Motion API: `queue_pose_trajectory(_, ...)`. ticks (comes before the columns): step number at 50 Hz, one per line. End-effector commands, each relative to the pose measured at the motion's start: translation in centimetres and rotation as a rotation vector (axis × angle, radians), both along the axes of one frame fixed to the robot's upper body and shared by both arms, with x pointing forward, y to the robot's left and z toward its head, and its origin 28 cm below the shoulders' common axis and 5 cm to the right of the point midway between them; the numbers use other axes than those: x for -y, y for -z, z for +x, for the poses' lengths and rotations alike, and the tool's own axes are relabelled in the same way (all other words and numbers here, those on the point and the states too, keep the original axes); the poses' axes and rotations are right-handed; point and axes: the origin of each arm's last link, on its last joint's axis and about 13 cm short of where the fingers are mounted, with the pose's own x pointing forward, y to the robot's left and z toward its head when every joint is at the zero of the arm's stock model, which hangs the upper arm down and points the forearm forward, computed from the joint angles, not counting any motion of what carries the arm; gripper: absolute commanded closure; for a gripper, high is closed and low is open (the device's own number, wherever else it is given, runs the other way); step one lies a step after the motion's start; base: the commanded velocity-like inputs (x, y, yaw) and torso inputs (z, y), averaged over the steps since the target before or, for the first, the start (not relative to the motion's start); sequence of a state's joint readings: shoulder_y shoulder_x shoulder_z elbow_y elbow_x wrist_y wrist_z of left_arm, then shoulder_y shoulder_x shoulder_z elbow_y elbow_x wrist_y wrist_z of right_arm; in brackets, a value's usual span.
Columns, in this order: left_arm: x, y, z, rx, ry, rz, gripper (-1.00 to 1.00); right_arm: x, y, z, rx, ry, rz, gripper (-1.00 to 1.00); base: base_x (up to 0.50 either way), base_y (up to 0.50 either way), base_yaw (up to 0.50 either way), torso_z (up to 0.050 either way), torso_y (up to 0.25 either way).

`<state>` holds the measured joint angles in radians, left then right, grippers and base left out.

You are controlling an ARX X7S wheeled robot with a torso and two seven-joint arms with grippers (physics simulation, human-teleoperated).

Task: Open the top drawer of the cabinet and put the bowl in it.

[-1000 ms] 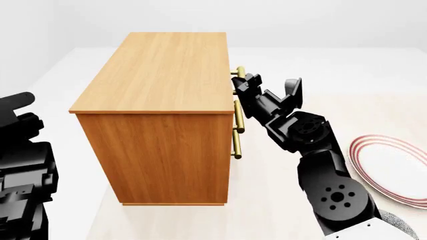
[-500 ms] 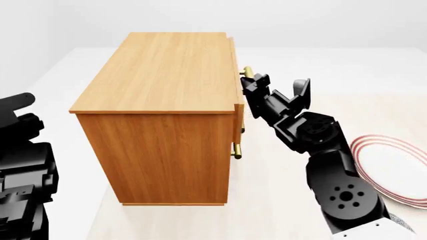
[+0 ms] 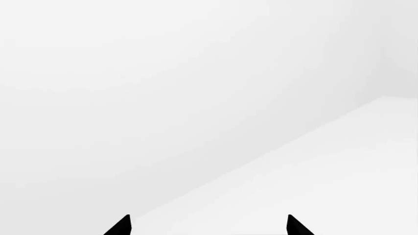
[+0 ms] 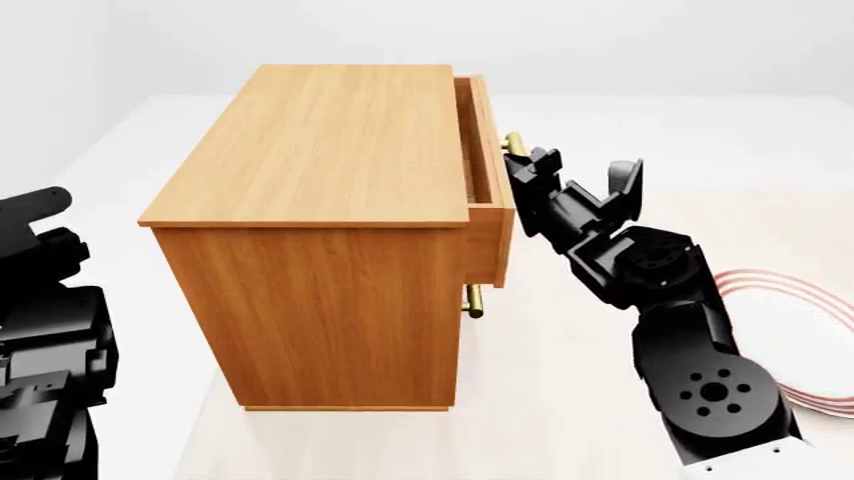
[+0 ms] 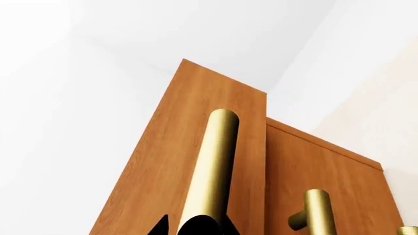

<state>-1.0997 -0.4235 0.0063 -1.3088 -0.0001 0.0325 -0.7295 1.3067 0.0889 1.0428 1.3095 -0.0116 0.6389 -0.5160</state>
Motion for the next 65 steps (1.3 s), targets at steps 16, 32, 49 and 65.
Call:
queue_pose_trajectory(16, 0.0, 0.2, 0.0, 0.0, 0.0, -0.003, -1.0, 3.6, -1.6, 0.3, 0.062, 0.138, 0.079, 1.0, 0.01, 0.0, 0.0, 0.0, 0.0)
queue_pose_trajectory(32, 0.2, 0.2, 0.0, -0.003, 0.001, -0.002, -1.0, 4.3, -1.6, 0.2, 0.066, 0.158, 0.088, 1.0, 0.01, 0.0, 0.0, 0.0, 0.0)
queue_pose_trajectory(49, 0.3, 0.2, 0.0, -0.002, 0.004, -0.001, -1.0, 4.5, -1.7, 0.2, 0.078, 0.156, 0.085, 1.0, 0.01, 0.0, 0.0, 0.0, 0.0)
queue_pose_trajectory(65, 0.3, 0.1, 0.1, 0.001, 0.006, -0.001, -1.0, 4.4, -1.6, 0.1, 0.072, 0.15, 0.094, 1.0, 0.01, 0.0, 0.0, 0.0, 0.0)
